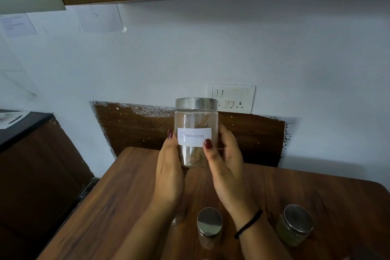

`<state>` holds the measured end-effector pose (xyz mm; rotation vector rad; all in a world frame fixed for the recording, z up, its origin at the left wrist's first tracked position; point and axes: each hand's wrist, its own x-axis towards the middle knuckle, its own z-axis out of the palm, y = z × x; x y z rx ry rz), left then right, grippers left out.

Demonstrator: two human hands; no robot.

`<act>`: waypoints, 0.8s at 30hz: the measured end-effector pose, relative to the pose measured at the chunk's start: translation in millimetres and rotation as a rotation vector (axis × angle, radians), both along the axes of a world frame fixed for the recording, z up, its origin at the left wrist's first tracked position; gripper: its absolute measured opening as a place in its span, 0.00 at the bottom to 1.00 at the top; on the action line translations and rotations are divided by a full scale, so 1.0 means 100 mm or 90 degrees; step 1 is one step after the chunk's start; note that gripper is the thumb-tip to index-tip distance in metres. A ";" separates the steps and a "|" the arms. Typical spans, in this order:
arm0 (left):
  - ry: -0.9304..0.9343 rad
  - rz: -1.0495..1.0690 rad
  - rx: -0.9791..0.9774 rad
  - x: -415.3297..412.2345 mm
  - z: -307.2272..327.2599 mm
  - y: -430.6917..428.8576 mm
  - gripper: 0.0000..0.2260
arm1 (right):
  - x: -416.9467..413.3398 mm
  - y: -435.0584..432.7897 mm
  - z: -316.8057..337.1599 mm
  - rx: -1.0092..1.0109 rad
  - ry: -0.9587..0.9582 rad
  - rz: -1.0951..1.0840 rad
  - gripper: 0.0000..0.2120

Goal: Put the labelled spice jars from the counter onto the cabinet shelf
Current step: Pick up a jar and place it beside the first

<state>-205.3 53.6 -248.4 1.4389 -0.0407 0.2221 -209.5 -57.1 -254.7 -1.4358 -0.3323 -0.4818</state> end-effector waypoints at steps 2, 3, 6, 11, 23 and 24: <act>-0.012 -0.011 -0.010 -0.01 0.01 0.00 0.16 | 0.00 0.01 0.00 -0.006 -0.005 -0.006 0.26; -0.014 -0.016 -0.004 -0.01 0.02 0.00 0.18 | 0.01 0.02 0.00 0.004 -0.005 -0.002 0.25; -0.012 -0.004 -0.034 -0.02 0.06 0.01 0.24 | 0.01 0.03 -0.02 0.025 -0.010 0.017 0.23; -0.012 0.012 -0.020 -0.04 0.03 0.01 0.16 | 0.05 0.04 -0.10 0.019 0.006 0.042 0.29; 0.036 0.021 -0.108 -0.01 0.06 0.00 0.20 | 0.09 0.04 -0.17 0.020 0.016 0.066 0.29; 0.034 0.013 -0.095 0.00 0.04 0.01 0.20 | 0.09 0.04 -0.16 0.023 0.007 0.069 0.26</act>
